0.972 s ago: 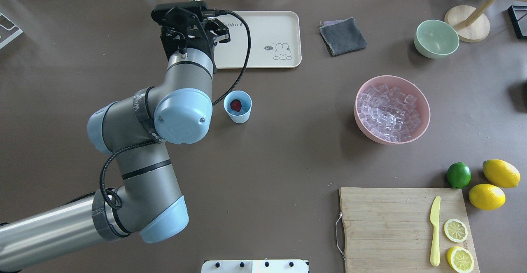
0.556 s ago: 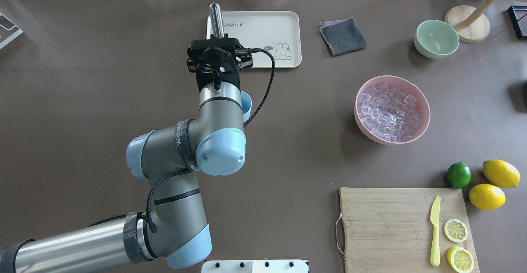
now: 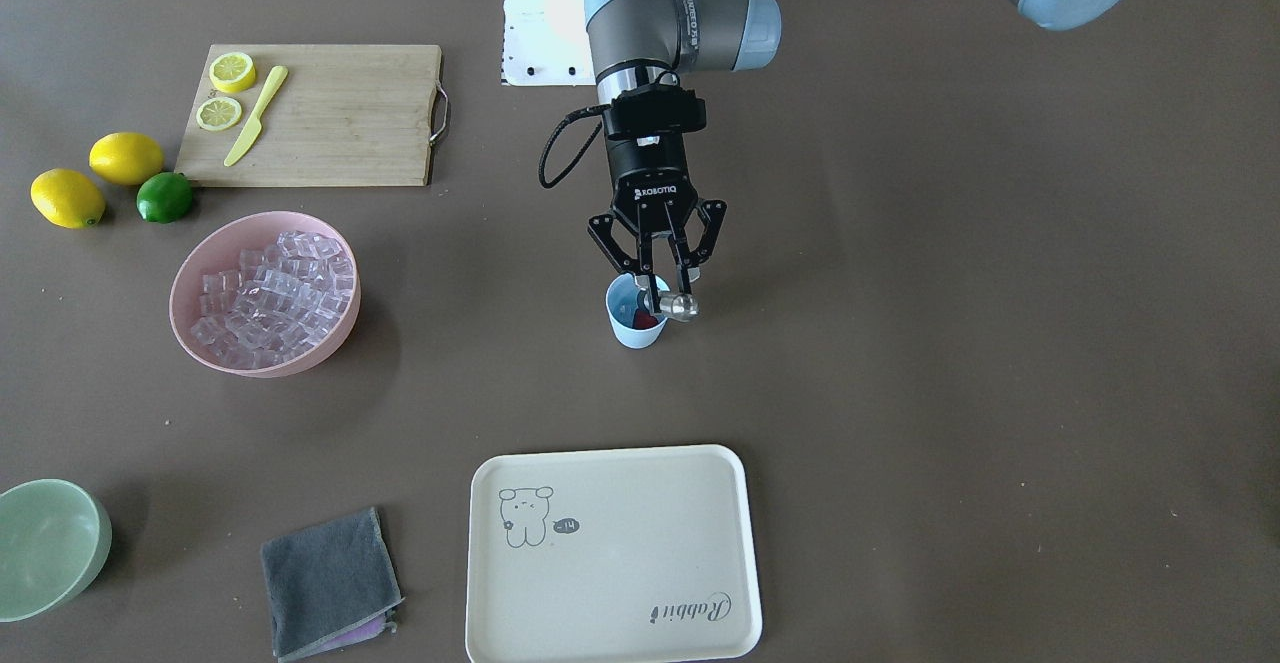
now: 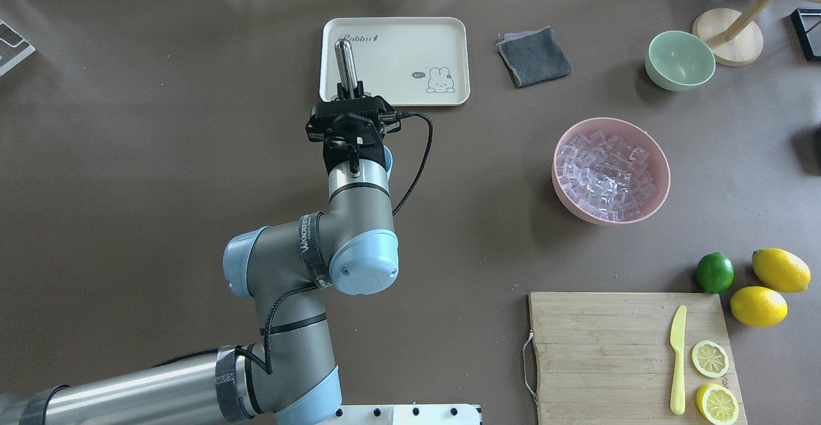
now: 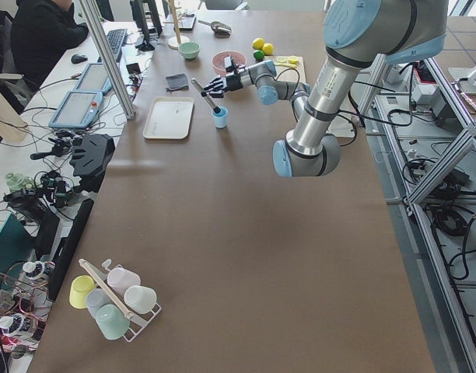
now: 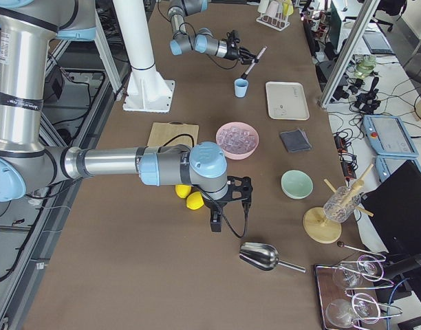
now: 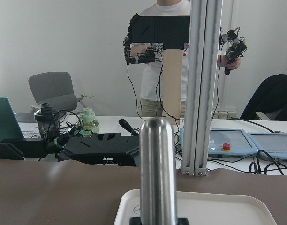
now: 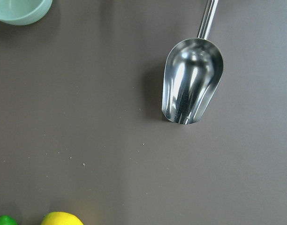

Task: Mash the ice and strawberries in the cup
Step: 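Push the metal rod down into the blue cup repeatedly with the left gripper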

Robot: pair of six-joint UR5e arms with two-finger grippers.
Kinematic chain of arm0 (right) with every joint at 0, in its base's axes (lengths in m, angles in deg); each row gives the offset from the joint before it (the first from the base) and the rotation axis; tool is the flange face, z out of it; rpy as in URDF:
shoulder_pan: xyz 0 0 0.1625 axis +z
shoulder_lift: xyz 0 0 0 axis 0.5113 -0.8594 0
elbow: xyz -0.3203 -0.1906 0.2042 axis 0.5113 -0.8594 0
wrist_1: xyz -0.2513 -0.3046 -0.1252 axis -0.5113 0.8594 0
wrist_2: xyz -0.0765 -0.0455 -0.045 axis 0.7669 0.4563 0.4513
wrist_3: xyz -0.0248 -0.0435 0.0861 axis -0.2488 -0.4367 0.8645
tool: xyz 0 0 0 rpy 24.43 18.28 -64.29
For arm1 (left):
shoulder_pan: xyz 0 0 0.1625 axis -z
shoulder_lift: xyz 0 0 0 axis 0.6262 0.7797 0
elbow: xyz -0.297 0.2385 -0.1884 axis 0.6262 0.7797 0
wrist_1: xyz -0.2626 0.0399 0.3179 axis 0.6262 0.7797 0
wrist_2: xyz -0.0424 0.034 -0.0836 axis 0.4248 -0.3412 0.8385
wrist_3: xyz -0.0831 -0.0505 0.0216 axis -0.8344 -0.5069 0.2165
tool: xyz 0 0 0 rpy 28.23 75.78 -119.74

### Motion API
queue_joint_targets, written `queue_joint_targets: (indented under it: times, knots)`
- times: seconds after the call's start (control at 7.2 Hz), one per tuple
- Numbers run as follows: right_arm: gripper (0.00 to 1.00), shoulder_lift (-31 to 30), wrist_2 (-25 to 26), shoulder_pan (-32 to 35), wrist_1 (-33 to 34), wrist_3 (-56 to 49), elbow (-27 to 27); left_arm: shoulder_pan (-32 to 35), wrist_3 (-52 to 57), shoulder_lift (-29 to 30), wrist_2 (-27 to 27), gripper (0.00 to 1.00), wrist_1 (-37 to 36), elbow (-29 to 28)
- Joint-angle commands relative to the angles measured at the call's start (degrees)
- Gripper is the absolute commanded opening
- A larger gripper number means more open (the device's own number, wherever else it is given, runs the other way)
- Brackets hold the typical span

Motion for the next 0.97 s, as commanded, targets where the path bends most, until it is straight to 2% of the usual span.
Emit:
queue_joint_targets:
  times: [0.0,0.14,0.42,0.56,0.83]
  knots:
    - [1.0,0.0,0.0,-0.1,0.0,0.0,-0.2,-2.0,-3.0,0.0,-1.8,0.24,0.0,-1.9]
    - [1.0,0.0,0.0,0.0,0.0,0.0,-0.3,-2.2,-3.3,-0.1,-2.5,0.24,0.1,-3.0]
    - [1.0,-0.1,0.0,0.0,0.0,0.0,-0.3,-1.6,-2.6,1.0,-2.1,0.23,-0.1,-0.7]
    - [1.0,0.0,0.0,-0.1,0.0,0.0,-0.3,-0.5,2.2,1.2,-2.0,0.23,0.2,1.6]
    - [1.0,0.0,-0.1,-0.1,0.0,0.0,-0.1,0.3,2.8,0.6,-2.0,0.23,0.2,2.0]
